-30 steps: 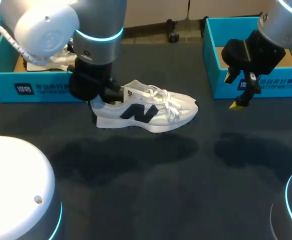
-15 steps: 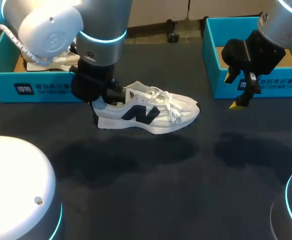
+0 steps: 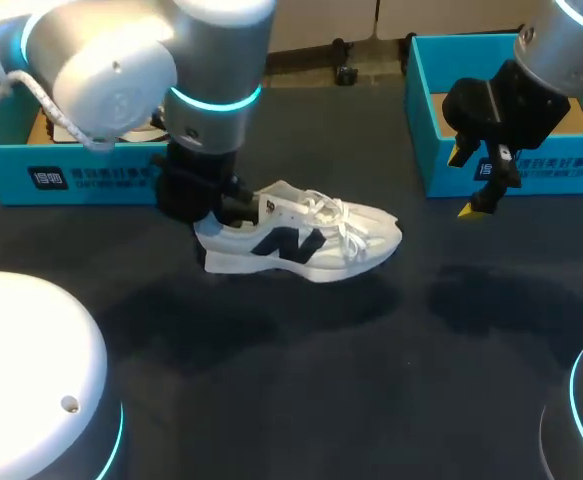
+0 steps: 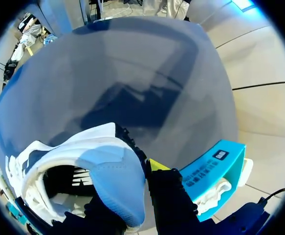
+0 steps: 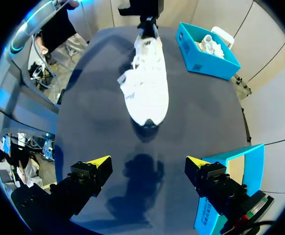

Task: Take the shoe out of the shoebox, open the shoe tongue, remove and reinsert the insole, then place the shoe into the shoebox

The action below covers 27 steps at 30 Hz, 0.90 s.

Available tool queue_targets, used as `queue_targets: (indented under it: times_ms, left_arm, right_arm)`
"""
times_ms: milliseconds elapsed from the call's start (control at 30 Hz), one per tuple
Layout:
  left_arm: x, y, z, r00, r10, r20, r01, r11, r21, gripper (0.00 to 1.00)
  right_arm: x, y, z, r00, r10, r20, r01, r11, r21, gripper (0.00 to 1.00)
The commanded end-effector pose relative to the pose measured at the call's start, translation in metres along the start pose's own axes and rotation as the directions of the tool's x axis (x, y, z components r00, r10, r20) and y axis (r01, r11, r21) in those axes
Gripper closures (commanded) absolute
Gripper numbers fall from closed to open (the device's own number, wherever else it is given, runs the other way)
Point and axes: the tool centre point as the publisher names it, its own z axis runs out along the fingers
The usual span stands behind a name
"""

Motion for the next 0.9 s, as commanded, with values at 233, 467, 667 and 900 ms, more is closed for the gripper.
queue_targets:
  times_ms: [233, 467, 667, 900]
  left_arm:
    - [-0.022, 0.013, 0.051, 1.0, 0.009, -0.004, -0.009, 1.0, 0.016, 1.0]
    - [-0.038, 0.016, 0.078, 1.0, -0.009, 0.023, 0.009, 1.0, 0.001, 1.0]
    - [-0.046, 0.021, 0.094, 1.0, -0.019, -0.002, 0.019, 1.0, 0.023, 1.0]
    - [-0.049, 0.02, 0.104, 1.0, -0.01, -0.013, 0.011, 0.999, 0.047, 1.0]
  right_arm:
    - [-0.001, 0.0, 0.001, 1.0, 0.0, -0.001, 0.0, 1.0, 0.003, 0.0]
    - [-0.001, 0.0, 0.001, 1.0, 0.0, -0.001, 0.0, 1.0, 0.003, 0.0]
    - [-0.001, 0.0, 0.001, 1.0, 0.0, -0.001, 0.0, 1.0, 0.003, 0.0]
    - [-0.001, 0.0, 0.001, 1.0, 0.0, -0.001, 0.0, 1.0, 0.003, 0.0]
